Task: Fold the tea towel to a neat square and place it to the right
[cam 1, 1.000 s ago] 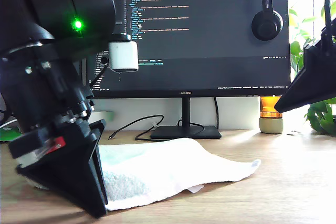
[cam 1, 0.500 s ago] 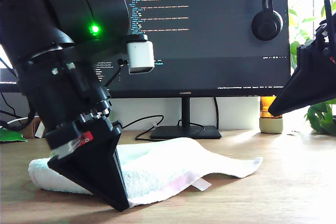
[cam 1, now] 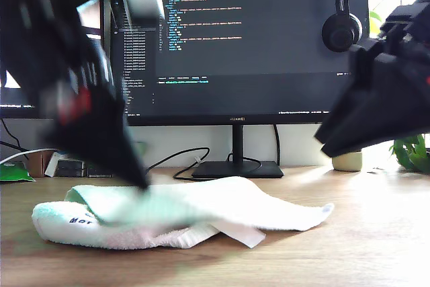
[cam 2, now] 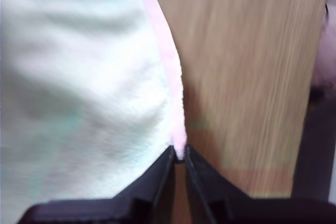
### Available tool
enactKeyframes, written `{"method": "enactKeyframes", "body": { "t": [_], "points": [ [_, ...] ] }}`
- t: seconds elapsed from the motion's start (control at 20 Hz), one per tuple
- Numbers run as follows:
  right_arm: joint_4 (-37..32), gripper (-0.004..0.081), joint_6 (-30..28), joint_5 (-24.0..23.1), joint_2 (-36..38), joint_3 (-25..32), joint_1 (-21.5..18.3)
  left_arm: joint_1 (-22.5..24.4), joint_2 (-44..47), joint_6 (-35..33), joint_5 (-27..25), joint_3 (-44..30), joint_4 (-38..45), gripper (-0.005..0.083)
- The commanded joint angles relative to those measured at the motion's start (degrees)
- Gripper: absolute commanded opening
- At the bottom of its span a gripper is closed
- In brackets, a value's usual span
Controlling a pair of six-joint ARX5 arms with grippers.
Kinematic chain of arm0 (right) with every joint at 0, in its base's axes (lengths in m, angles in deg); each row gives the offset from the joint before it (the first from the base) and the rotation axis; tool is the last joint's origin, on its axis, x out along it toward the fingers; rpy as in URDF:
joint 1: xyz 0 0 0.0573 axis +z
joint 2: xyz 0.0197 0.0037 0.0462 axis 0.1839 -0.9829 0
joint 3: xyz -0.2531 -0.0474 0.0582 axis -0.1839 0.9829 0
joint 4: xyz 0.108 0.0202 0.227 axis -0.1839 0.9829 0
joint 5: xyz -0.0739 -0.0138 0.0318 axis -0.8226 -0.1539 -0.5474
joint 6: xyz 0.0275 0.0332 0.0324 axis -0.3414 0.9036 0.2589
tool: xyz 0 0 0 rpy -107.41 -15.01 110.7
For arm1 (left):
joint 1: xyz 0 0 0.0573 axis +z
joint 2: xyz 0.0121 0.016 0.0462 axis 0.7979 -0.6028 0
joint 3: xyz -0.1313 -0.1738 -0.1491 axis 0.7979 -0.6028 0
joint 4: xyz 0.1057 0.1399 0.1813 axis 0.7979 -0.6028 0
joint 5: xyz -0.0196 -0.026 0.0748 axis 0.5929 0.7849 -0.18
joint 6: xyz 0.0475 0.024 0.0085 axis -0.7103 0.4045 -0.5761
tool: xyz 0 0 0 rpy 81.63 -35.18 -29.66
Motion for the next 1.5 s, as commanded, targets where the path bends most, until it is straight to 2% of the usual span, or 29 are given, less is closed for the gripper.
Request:
{"method": "enactKeyframes", "body": {
  "t": [0.0, 0.15, 0.4, 0.55, 0.75, 1.05, 1.45],
  "points": [
    [-0.3, 0.0293, -0.6, -1.5, -2.4, -0.5, 0.9, 0.0, 0.3, 1.4, 0.5, -0.1, -0.2, -0.0024],
    [-2.7, 0.0304, -1.0, -4.8, -6.4, -0.5, 1.7, 0.0, 2.2, 3.4, 1.9, -0.1, -0.2, -0.0024],
    [-11.1, 0.0305, -3.7, -11.6, -13.9, -0.5, 1.6, 0.1, 5.3, 4.8, 1.9, -0.1, -0.9, -0.0024],
    [-13.8, 0.0305, -4.7, -11.9, -17.1, -0.5, 1.6, 0.1, 6.5, 5.0, 1.9, -0.1, -1.3, -0.0024],
    [-16.6, 0.03, -4.7, -15.0, -19.7, -0.5, 1.6, 0.0, 6.5, 5.8, 2.0, -0.1, -1.4, -0.0024],
    [-18.1, 0.0299, -4.8, -15.1, -20.0, -0.5, 1.6, 0.1, 8.2, 6.1, 2.0, 0.3, -1.4, -0.0024],
    [-19.2, 0.0299, -4.1, -13.1, -20.0, -0.5, 1.7, 0.1, 10.2, 6.2, 2.9, 2.2, -1.4, -0.0024]
  ]
}}
